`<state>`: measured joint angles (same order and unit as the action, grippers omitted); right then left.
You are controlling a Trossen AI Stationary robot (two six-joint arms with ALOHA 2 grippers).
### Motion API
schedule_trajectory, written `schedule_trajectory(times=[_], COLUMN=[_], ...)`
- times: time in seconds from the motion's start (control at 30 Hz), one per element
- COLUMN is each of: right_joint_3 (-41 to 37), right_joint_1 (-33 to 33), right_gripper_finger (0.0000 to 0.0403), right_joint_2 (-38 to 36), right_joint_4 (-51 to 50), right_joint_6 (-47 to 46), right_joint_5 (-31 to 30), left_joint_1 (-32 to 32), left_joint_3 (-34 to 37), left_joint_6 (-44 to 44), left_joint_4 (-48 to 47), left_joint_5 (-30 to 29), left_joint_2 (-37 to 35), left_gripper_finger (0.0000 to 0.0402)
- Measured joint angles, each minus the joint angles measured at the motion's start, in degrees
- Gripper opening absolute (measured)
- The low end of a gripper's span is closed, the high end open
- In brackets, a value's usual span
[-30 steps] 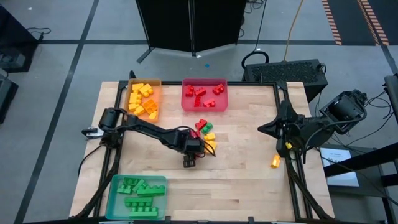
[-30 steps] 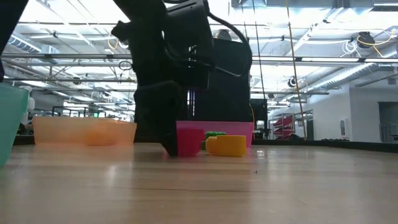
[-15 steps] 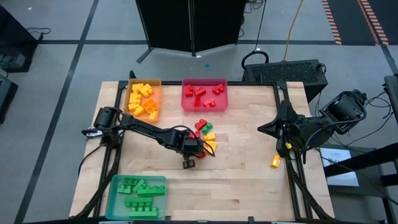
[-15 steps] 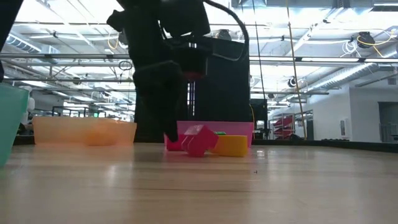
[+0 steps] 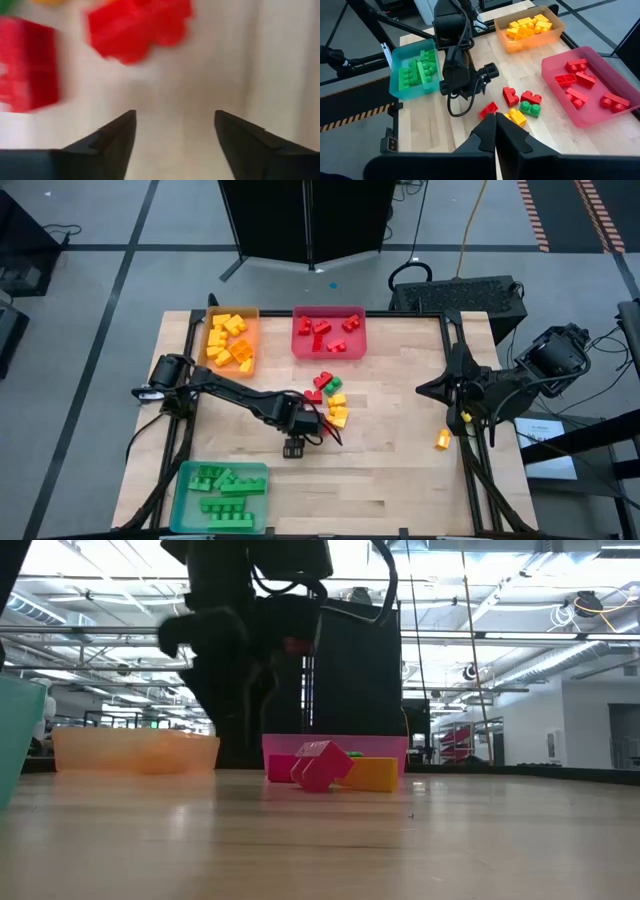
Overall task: Sort blocks
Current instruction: Put the red game piece into the red bin
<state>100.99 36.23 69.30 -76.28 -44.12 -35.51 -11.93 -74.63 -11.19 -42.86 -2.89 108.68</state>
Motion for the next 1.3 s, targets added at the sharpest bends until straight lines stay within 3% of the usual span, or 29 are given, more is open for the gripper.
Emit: schedule_trajectory(times=[0.17, 0.33, 0.53, 0.63, 0.9, 1.13, 1.3], right_joint_3=[0.0, 0.0, 0.0, 0.0, 0.0, 0.0, 0.0], right_joint_1=[0.0, 0.0, 0.0, 0.0, 0.0, 0.0, 0.0], right_gripper_finger=[0.0, 0.0, 0.0, 0.0, 0.0, 0.0, 0.0], right_joint_2=[0.0, 0.0, 0.0, 0.0, 0.0, 0.0, 0.0], right_joint_4=[-0.4, -0.4, -0.4, -0.4, -0.4, -0.5, -0.5], right_joint_6=[0.0, -0.1, 0.0, 0.0, 0.0, -0.2, 0.0], right_joint_5=[0.0, 0.0, 0.0, 0.0, 1.0, 1.4, 1.4], left_joint_1=[0.3, 0.3, 0.4, 1.3, 2.3, 2.3, 1.7], left_joint_3=[-0.8, -2.2, -2.5, -2.6, -2.5, -2.6, -2.6], left_joint_6=[5.7, 15.5, 29.4, 33.3, 40.0, 40.0, 40.0], left_joint_4=[0.5, 0.8, 9.6, 12.0, 11.7, 13.0, 12.6], left_joint_5=[-5.7, -8.9, -9.2, -6.2, -4.7, -4.6, -4.7], left_joint_2=[0.0, 0.0, 0.0, 1.1, 5.4, 7.3, 7.4], left_gripper_finger=[0.032, 0.0326, 0.0326, 0.0326, 0.0326, 0.0326, 0.0295])
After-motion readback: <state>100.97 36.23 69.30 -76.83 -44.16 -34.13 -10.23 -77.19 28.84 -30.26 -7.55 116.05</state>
